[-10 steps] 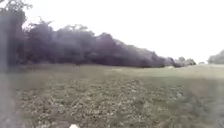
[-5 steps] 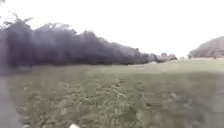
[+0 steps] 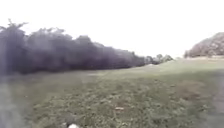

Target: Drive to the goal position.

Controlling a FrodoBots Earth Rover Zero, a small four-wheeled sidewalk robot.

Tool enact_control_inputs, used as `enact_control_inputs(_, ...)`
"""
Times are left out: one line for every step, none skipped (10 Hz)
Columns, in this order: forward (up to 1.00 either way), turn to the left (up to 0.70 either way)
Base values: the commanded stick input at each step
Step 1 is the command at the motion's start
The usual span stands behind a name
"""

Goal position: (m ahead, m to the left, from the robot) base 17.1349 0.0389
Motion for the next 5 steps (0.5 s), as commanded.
enact_control_inputs(0.85,0.0)
enact_control_inputs(0.85,0.0)
enact_control_inputs(0.85,0.0)
enact_control_inputs(0.85,0.0)
enact_control_inputs(0.85,0.0)
